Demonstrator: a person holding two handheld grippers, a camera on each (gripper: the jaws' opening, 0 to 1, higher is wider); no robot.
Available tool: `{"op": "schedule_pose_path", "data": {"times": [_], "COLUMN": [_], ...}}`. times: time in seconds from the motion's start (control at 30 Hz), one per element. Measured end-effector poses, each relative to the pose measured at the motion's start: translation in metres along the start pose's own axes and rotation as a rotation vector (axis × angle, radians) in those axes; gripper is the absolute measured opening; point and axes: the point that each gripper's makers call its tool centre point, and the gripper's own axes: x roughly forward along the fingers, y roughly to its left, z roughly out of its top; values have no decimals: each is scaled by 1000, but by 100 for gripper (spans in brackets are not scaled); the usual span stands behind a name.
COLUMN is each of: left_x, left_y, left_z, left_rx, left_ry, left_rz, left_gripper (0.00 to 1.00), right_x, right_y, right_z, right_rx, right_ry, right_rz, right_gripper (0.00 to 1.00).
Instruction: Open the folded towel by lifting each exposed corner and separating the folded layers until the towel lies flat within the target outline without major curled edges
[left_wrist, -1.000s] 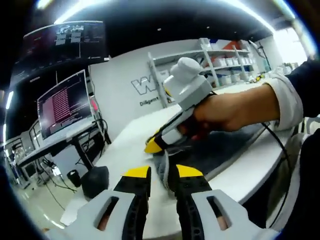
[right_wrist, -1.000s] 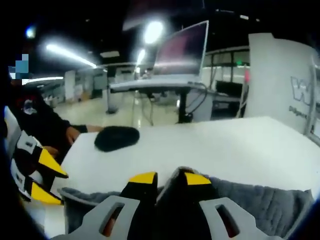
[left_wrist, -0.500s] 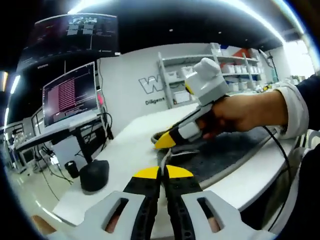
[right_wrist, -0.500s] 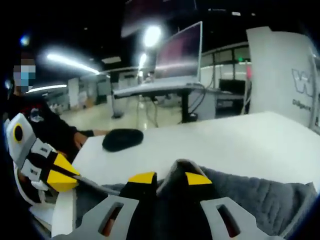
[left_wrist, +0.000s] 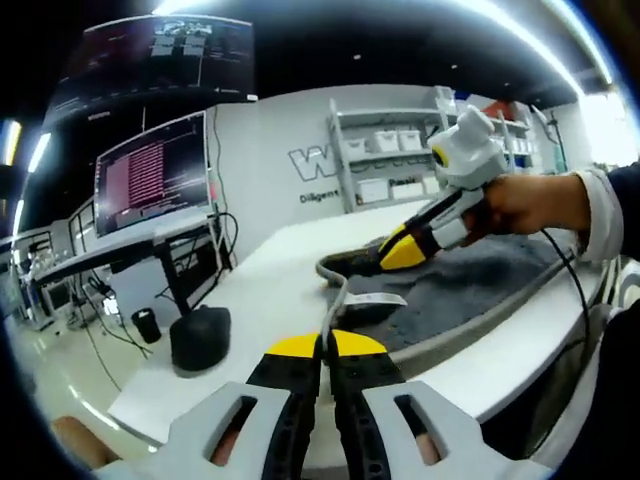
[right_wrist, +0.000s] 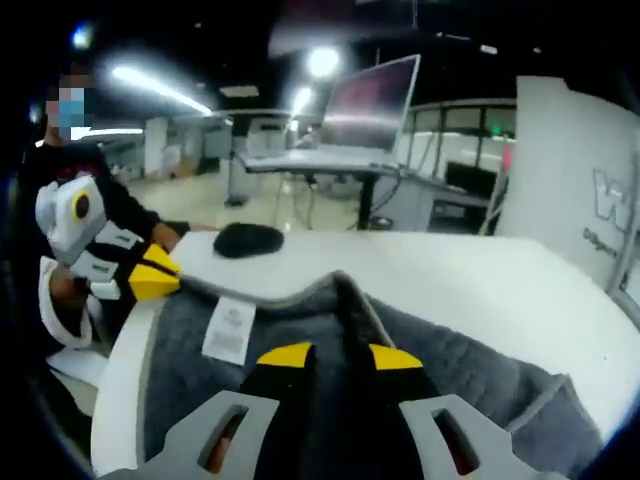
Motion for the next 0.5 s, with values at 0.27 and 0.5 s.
{"op": "schedule_pose_path", "data": {"times": [0.27, 0.5], "left_x": [0, -3], "left_y": [3, 2], "left_z": [-4, -5], "left_rx": [5, 9], "left_ry": [11, 13], "left_rz": [4, 12], "left_gripper": [3, 3], "right_x": [-28, -42], "right_y": [-16, -33], "right_z": [-15, -19], "right_rx": [-133, -152], "right_ry": [49, 55], "right_rz": [-63, -106], "right_gripper": [17, 17]}}
